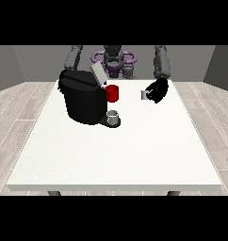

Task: Insert the coffee pod into the coffee machine and close the lid

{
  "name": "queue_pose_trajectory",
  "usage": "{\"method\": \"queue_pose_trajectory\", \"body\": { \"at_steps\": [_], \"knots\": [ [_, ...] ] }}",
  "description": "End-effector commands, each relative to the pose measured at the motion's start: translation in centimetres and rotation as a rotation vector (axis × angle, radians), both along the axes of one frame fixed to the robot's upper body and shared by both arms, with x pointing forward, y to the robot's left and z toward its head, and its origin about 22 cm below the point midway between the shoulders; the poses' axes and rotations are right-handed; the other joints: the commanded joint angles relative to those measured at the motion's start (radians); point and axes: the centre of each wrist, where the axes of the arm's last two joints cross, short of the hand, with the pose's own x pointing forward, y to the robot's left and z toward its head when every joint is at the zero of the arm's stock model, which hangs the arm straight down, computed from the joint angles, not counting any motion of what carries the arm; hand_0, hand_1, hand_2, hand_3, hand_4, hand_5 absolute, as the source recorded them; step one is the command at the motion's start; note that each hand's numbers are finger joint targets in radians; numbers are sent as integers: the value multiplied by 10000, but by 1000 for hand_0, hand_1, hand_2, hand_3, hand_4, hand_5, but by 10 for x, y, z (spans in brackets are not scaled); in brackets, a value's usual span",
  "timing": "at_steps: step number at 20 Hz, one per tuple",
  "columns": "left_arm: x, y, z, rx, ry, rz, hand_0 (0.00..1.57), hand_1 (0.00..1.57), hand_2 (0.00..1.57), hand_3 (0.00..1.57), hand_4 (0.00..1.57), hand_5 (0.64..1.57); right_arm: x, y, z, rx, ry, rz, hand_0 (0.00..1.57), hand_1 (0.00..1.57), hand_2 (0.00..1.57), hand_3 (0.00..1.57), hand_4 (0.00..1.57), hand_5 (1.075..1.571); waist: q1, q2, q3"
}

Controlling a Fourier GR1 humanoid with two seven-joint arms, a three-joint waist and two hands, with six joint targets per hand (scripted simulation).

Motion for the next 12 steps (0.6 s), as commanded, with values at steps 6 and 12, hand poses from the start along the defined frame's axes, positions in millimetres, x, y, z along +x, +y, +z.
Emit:
{"method": "queue_pose_trajectory", "body": {
  "at_steps": [6, 12],
  "knots": [
    [20, -29, 31, -737, 334, -614, 1423, 1423, 1407, 1332, 574, 1571, 7, -17, -5, -125, 703, -111, 0, 0, 0, 0, 283, 1571, 272, -830, -3],
    [19, -54, 29, -1000, 586, -442, 1193, 1193, 1249, 1297, 573, 1571, -8, 1, -23, -373, 1115, 67, 0, 0, 0, 0, 219, 1571, 304, -1457, -4]
  ]
}}
